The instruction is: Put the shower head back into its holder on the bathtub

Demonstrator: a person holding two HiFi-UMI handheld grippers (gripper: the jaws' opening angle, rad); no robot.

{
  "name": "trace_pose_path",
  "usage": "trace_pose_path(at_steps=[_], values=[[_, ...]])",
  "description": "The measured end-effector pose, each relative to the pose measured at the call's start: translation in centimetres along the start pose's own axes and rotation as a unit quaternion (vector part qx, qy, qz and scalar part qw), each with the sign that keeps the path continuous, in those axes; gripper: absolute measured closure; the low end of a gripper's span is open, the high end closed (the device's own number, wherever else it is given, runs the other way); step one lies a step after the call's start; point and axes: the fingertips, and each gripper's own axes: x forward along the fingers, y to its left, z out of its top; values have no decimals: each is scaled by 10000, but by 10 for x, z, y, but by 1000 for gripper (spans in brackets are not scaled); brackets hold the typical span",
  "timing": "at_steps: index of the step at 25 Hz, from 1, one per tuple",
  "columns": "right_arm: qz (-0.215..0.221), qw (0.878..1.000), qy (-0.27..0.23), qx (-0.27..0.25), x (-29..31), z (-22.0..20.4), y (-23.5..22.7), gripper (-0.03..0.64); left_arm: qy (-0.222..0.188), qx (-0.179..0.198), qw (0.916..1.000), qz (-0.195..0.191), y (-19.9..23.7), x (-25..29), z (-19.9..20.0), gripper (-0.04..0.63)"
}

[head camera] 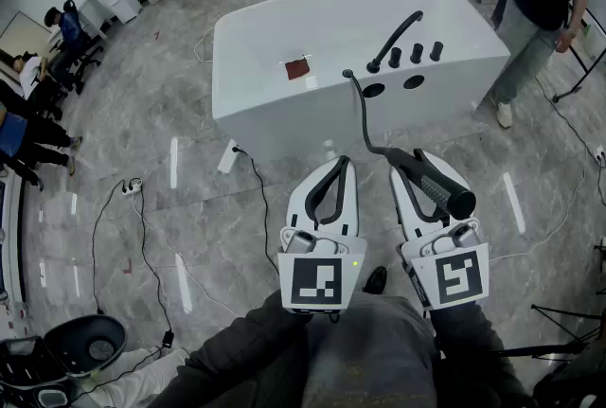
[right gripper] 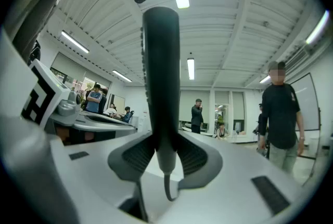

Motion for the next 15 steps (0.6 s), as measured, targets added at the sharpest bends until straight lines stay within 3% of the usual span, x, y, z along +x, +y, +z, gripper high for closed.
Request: trace_pose_path(at_steps=[9,15], values=[[-15,10000,66,7,5,-7,-9,477,-37,71,10000,-3,-3,12,-4,592],[36,9999,-35,113,0,-9,-15,477,156,51,9999,52,-10,13,-13,592]])
